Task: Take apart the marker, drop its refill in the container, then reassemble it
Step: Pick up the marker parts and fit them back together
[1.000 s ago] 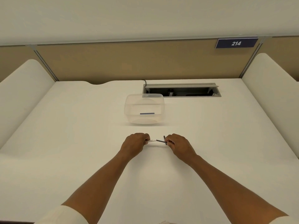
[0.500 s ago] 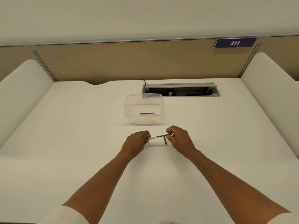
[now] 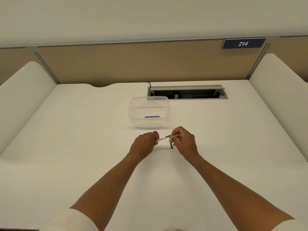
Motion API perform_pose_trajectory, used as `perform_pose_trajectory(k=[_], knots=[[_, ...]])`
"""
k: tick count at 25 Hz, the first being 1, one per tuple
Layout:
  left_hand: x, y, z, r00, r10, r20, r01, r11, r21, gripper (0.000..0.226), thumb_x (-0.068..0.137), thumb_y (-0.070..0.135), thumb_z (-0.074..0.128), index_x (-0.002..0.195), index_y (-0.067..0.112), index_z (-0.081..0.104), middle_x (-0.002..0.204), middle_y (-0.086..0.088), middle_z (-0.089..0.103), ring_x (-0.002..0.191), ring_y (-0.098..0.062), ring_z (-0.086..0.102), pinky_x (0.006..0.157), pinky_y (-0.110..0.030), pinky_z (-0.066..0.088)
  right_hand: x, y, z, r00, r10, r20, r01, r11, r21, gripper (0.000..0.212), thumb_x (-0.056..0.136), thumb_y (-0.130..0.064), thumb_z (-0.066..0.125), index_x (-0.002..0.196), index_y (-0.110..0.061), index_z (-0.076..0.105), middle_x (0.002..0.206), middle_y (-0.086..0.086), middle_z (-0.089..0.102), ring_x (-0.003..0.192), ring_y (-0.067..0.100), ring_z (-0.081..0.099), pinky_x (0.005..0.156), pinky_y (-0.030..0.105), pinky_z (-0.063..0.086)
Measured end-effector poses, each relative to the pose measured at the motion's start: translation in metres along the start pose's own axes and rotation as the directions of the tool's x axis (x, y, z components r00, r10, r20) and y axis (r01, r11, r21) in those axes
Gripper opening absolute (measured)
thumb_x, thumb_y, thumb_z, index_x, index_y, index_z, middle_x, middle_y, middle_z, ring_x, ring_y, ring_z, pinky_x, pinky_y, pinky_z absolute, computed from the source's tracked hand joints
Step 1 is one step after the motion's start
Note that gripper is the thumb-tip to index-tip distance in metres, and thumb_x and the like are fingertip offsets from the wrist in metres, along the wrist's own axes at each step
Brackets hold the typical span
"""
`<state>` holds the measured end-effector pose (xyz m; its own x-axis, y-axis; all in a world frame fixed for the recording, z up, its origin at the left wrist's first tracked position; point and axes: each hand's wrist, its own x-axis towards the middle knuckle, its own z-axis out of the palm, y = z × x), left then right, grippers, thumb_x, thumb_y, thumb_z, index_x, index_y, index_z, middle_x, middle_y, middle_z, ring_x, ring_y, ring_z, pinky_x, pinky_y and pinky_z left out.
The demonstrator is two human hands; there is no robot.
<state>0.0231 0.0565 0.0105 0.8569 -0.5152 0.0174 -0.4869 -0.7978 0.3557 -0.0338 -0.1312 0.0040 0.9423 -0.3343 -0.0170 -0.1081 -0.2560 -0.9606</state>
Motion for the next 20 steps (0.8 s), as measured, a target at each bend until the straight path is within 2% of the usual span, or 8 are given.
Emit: perform_pose_trajectory(k=[4,6,8,11,13,16,20], knots=[[0.003,0.003,0.000,1.000,-0.003,0.006,0.003,1.000,-0.016,0.006,0.094,0.021,0.057,0.093,0.021,0.051,0.086,0.003,0.064,0.074,-0.027,0.055,0.062,-0.040,0.046,0.002,0.007,0.001,0.995,0.002,0.104,-0.001,1.000,-0.016,0.014,0.089,-0.004,0.065,0.090,-0.014,0.074,0.078,0.008,0.073,0.064,0.017,0.069,0.066,0.043,0.059],[0.002,0.001,-0.002,1.000,-0.011,0.009,0.011,1.000,-0.014,0.006,0.094,0.020,0.057,0.093,0.021,0.051,0.085,0.002,0.064,0.075,-0.027,0.055,0.063,-0.040,0.047,0.003,0.010,0.001,0.992,-0.005,0.129,0.011,0.999,-0.050,0.016,0.090,-0.007,0.064,0.092,-0.018,0.076,0.078,0.005,0.072,0.064,0.022,0.066,0.066,0.041,0.058],[0.001,-0.002,-0.003,1.000,-0.021,0.010,0.021,1.000,-0.014,0.006,0.094,0.020,0.057,0.093,0.020,0.050,0.085,0.002,0.063,0.075,-0.027,0.055,0.063,-0.040,0.046,0.005,0.012,0.001,0.992,0.004,0.129,0.008,0.996,-0.089,0.016,0.090,-0.009,0.064,0.093,-0.019,0.076,0.080,0.002,0.073,0.068,0.025,0.068,0.067,0.037,0.057],[0.001,-0.006,-0.006,1.000,-0.023,0.009,0.023,1.000,-0.003,0.007,0.094,0.020,0.056,0.093,0.021,0.050,0.086,0.003,0.064,0.075,-0.027,0.055,0.063,-0.040,0.046,0.010,0.016,0.000,0.994,0.048,0.098,-0.028,0.980,-0.199,0.011,0.089,-0.013,0.065,0.094,-0.019,0.073,0.086,-0.006,0.071,0.079,0.019,0.068,0.073,0.028,0.052],[0.001,-0.007,-0.007,1.000,-0.020,0.008,0.020,1.000,-0.002,0.007,0.095,0.020,0.056,0.093,0.021,0.050,0.086,0.003,0.064,0.076,-0.027,0.055,0.063,-0.040,0.046,0.013,0.023,0.000,0.988,0.092,0.128,-0.043,0.938,-0.343,0.012,0.086,-0.018,0.068,0.097,-0.018,0.069,0.091,-0.006,0.068,0.086,0.017,0.062,0.076,0.028,0.047],[-0.002,-0.010,-0.008,0.999,-0.007,0.036,0.007,1.000,-0.006,0.007,0.095,0.020,0.056,0.093,0.022,0.050,0.087,0.004,0.064,0.076,-0.026,0.055,0.062,-0.039,0.046,0.013,0.032,0.004,0.968,0.134,0.214,0.014,0.815,-0.579,0.021,0.083,-0.029,0.071,0.097,-0.018,0.060,0.097,-0.001,0.059,0.088,0.018,0.054,0.074,0.029,0.039],[-0.005,-0.017,-0.011,0.998,-0.025,0.057,0.026,1.000,-0.014,0.008,0.094,0.019,0.057,0.092,0.023,0.050,0.087,0.004,0.065,0.076,-0.026,0.056,0.063,-0.041,0.048,0.010,0.028,0.012,0.969,0.140,0.205,0.039,0.729,-0.683,0.029,0.081,-0.035,0.070,0.092,-0.016,0.052,0.099,0.002,0.053,0.091,0.022,0.053,0.076,0.035,0.044]])
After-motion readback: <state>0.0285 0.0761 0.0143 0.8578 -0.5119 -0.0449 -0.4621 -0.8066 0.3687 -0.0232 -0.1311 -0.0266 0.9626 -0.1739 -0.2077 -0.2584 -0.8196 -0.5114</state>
